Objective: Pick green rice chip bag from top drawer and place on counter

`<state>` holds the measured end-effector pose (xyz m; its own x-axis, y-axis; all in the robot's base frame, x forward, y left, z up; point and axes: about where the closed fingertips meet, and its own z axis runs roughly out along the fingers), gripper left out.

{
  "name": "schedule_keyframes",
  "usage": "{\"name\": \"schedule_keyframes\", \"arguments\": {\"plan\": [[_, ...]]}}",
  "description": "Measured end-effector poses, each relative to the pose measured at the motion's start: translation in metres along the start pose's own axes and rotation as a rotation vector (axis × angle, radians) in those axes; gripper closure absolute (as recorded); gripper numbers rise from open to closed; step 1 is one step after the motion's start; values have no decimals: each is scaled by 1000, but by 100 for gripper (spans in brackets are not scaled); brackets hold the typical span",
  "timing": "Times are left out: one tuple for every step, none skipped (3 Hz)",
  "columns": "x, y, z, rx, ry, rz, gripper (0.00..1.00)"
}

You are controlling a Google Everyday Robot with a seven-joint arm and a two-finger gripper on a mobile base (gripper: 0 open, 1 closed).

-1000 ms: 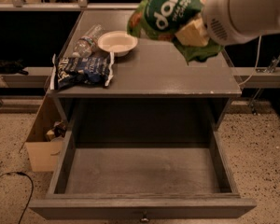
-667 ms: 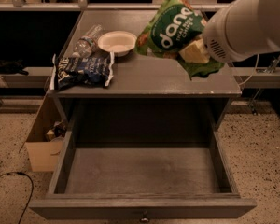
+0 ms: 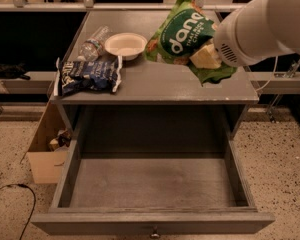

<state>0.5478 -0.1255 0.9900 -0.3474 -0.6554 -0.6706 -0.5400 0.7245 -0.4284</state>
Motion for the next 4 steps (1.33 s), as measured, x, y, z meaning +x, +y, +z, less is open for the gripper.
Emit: {"name": "schedule_keyframes", "arguments": {"plan": [[8,-8,26,-16,41,6,100],[24,-23,48,-16,88,8,100],[41,-34,67,-19,134,6,100],[50,-37,91,-32,178,-24,100]]}}
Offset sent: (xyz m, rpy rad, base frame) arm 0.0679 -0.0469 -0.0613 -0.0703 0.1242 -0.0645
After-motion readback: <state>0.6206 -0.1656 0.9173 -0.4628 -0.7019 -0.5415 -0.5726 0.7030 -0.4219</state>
